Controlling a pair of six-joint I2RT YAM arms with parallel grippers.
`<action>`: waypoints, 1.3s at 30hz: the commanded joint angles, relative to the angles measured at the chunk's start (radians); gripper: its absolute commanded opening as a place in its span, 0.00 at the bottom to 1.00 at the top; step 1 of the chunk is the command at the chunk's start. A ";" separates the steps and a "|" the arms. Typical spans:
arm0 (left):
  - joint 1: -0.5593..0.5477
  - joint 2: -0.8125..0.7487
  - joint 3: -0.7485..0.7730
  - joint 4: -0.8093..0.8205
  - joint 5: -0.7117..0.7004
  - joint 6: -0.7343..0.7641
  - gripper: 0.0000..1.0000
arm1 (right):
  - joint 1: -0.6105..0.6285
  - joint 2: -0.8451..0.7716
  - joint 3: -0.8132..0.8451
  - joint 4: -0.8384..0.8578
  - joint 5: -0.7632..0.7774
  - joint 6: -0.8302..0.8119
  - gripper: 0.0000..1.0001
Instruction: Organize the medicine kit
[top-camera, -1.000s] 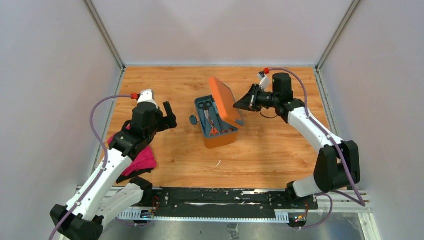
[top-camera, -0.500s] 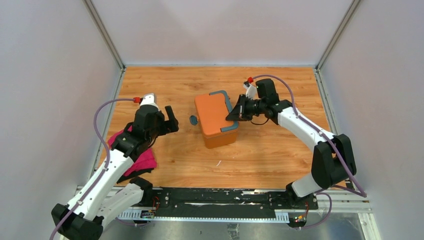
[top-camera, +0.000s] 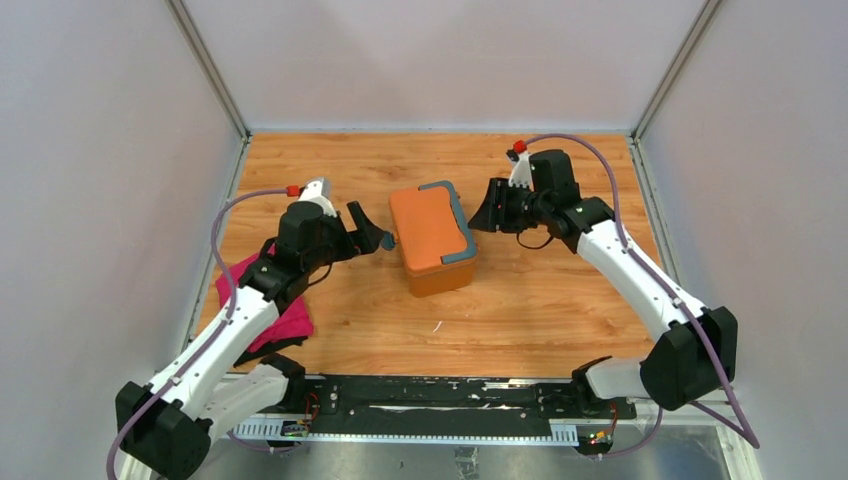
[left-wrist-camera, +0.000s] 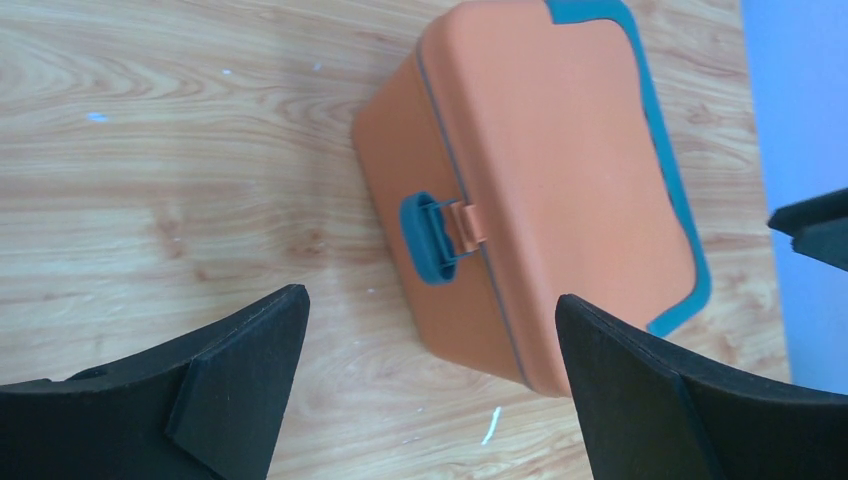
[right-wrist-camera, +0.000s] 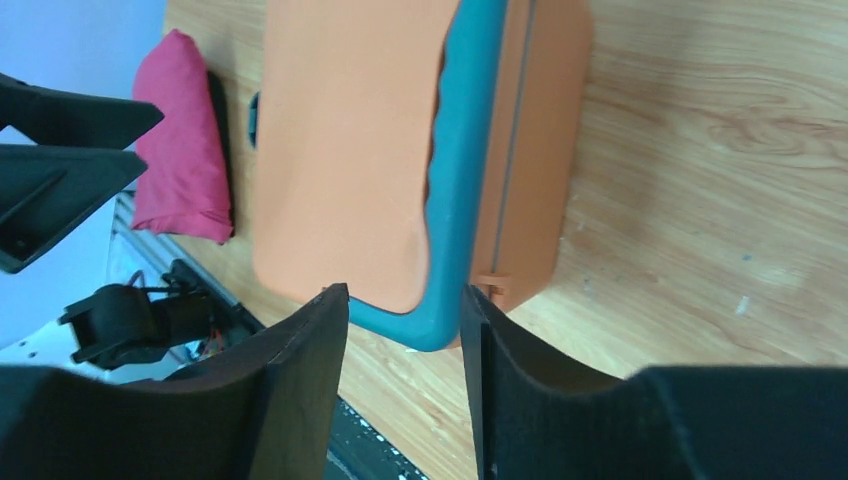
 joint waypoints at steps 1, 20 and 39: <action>0.006 0.038 -0.043 0.170 0.140 -0.055 1.00 | 0.003 -0.007 0.040 -0.091 0.107 -0.065 0.55; 0.006 0.252 -0.080 0.352 0.202 -0.188 1.00 | -0.005 0.206 0.170 -0.139 0.051 -0.092 0.72; 0.004 0.293 -0.044 0.291 0.178 -0.203 0.94 | 0.022 0.329 0.197 -0.138 -0.020 -0.082 0.62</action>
